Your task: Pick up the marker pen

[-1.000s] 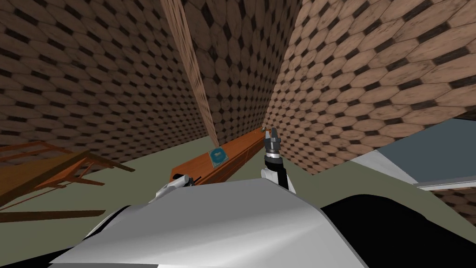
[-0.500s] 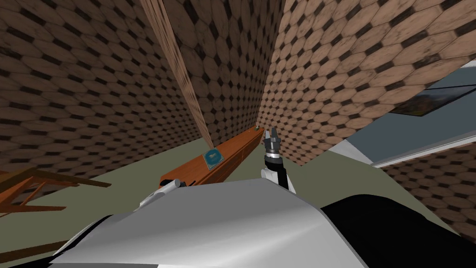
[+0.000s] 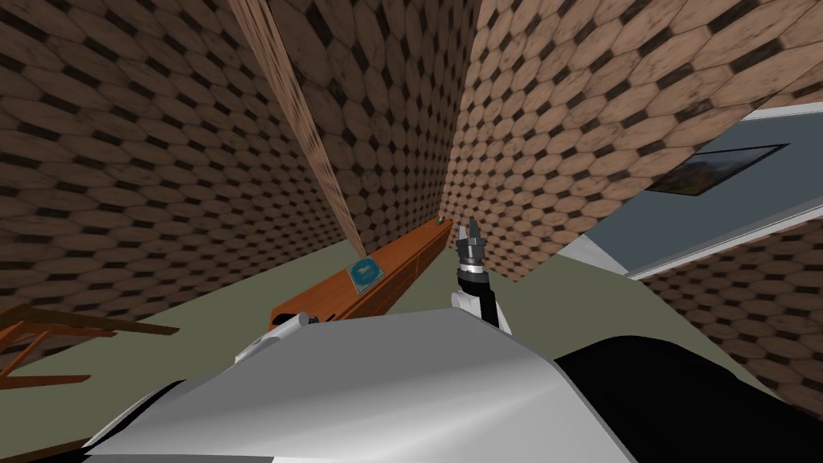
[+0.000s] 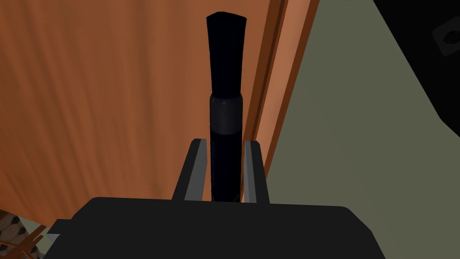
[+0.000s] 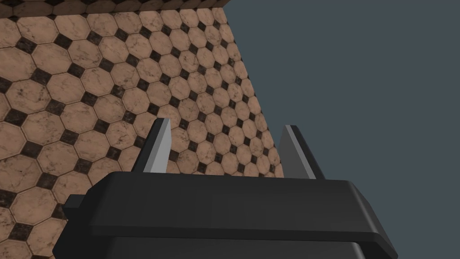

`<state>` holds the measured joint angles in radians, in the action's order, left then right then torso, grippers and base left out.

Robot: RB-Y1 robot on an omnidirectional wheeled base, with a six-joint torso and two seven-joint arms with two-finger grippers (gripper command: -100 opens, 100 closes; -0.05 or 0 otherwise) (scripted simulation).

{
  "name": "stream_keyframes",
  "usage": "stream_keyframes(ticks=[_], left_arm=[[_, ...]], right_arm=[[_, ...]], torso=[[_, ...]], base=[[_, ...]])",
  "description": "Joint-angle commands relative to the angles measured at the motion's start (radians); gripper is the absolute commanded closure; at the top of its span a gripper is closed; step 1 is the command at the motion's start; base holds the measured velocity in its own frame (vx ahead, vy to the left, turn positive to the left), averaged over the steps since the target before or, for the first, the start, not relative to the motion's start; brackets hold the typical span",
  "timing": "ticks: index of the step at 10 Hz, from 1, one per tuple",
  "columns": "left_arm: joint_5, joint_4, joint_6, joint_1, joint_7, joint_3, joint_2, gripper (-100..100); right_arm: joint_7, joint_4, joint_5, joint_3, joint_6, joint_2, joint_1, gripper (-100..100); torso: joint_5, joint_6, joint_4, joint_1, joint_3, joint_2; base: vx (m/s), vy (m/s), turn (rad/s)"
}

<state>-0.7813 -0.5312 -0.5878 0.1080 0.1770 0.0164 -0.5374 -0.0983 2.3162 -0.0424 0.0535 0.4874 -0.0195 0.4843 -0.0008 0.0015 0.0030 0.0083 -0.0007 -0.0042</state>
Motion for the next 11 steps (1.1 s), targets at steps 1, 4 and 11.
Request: stream_keyframes(ticks=[1,4,11], left_arm=[[0.0,0.0,0.0,0.0,0.0,0.0,0.0,100],[0.05,0.001,-0.006,0.045,-0.002,0.006,0.035,100],[0.185,-0.016,-0.031,0.136,-0.001,0.013,0.133,100]], right_arm=[[0.0,0.0,0.0,0.0,0.0,0.0,0.0,0],[0.0,0.0,0.0,0.0,0.0,0.0,0.0,0],[0.0,0.0,0.0,0.0,0.0,0.0,0.0,0]], torso=[[0.0,0.0,0.0,0.0,0.0,0.0],[0.0,0.0,0.0,0.001,0.0,-0.001],[0.002,-0.002,-0.002,0.007,-0.003,-0.004]], base=[[0.0,0.0,0.0],[0.009,0.013,0.107],[0.028,0.032,0.265]])
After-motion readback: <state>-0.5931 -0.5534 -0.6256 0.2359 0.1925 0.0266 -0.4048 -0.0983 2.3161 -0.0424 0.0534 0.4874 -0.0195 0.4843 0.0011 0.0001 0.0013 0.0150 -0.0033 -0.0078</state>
